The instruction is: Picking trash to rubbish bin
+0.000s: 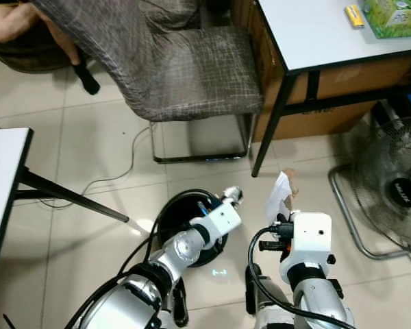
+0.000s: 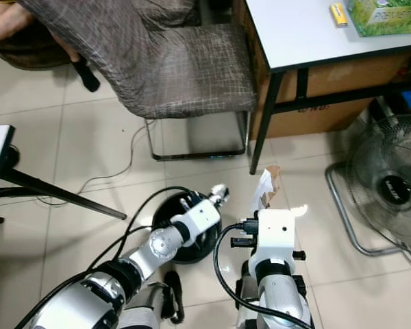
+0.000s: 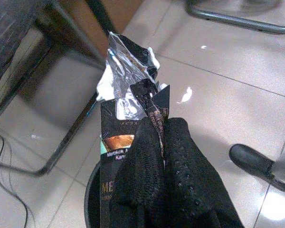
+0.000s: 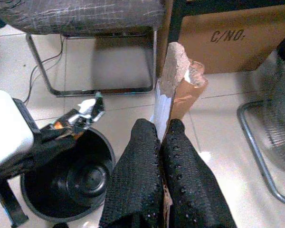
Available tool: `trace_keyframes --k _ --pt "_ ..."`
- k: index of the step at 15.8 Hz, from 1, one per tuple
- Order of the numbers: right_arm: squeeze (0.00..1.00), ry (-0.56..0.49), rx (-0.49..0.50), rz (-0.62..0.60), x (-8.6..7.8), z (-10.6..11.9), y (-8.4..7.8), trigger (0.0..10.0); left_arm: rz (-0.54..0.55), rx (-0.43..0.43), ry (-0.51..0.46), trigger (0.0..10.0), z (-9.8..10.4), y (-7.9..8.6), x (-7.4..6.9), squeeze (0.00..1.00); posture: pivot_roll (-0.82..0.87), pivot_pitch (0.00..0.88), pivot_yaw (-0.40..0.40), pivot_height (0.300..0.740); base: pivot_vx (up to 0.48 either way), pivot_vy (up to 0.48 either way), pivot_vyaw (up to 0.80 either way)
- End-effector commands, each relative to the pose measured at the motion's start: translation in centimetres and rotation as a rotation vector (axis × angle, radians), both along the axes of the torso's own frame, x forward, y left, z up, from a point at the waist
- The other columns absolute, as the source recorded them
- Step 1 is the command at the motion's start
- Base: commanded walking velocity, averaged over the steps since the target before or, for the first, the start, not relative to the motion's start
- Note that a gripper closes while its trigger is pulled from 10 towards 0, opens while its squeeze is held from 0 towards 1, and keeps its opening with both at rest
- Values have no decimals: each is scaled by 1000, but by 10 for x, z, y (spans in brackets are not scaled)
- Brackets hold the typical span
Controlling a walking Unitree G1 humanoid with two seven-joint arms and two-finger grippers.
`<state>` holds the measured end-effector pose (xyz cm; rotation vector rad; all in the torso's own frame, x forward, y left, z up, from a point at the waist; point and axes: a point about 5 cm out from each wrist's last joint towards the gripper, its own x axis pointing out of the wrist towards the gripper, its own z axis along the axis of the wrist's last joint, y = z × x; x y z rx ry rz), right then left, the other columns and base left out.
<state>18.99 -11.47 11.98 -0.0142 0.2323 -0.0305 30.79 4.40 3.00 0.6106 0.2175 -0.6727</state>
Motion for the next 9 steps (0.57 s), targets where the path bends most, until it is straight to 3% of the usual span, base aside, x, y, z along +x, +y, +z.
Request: trace_keyframes --k 1,9 --pt "0 -2 6 2 -2 5 2 10000 64 14 33 2941 -7 10 -1 0 -221 342 46 740 0 0 0" --pt "0 -11 -18 7 -1 9 -1 10000 168 55 -2 3412 -2 35 11 0 -219 346 29 740 0 0 0"
